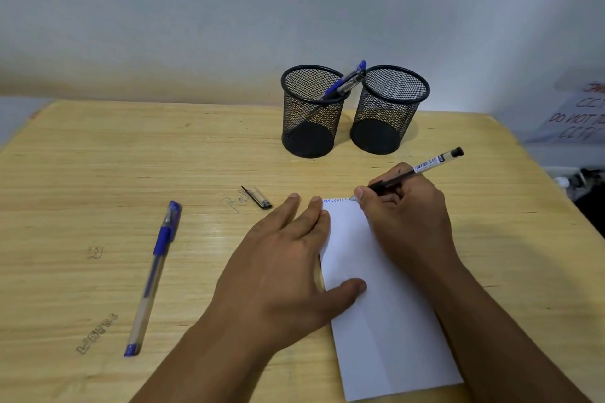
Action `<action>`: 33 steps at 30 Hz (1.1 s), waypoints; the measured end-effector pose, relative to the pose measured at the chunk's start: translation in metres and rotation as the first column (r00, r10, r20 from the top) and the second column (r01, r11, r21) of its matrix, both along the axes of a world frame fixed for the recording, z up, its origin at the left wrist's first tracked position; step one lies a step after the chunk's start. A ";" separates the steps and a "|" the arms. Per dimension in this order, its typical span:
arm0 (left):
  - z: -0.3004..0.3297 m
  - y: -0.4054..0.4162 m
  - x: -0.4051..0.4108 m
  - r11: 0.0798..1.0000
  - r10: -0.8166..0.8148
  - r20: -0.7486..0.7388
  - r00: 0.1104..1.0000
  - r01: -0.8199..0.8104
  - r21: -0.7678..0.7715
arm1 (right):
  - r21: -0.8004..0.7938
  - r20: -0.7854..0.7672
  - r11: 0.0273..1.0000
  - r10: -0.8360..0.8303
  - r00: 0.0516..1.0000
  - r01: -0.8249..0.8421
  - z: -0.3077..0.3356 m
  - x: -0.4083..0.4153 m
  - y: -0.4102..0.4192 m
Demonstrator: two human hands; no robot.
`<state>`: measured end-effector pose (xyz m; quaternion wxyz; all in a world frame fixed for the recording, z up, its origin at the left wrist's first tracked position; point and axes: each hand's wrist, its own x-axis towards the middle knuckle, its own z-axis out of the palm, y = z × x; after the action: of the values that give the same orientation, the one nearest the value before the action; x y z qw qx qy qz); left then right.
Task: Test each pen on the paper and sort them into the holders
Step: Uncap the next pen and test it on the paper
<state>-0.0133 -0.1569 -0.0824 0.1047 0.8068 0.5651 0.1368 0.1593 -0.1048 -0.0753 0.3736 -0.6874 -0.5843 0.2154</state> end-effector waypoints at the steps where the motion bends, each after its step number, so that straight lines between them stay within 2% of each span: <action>1: 0.000 0.000 0.000 1.000 0.001 -0.007 1.000 -0.001 0.000 | -0.002 0.006 1.000 0.008 1.000 -0.008 0.000 0.000 -0.001; 29: 0.000 0.000 0.000 1.000 0.012 -0.012 1.000 -0.012 -0.023 | 0.029 0.014 1.000 0.012 1.000 -0.013 -0.002 0.002 0.001; 33: -0.001 0.000 0.001 1.000 0.015 -0.013 1.000 -0.015 -0.015 | 0.034 -0.045 0.999 -0.039 0.998 0.041 -0.004 0.006 0.002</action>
<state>-0.0126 -0.1569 -0.0830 0.1064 0.8026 0.5728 0.1282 0.1648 -0.1032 -0.0789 0.4027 -0.6874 -0.5657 0.2127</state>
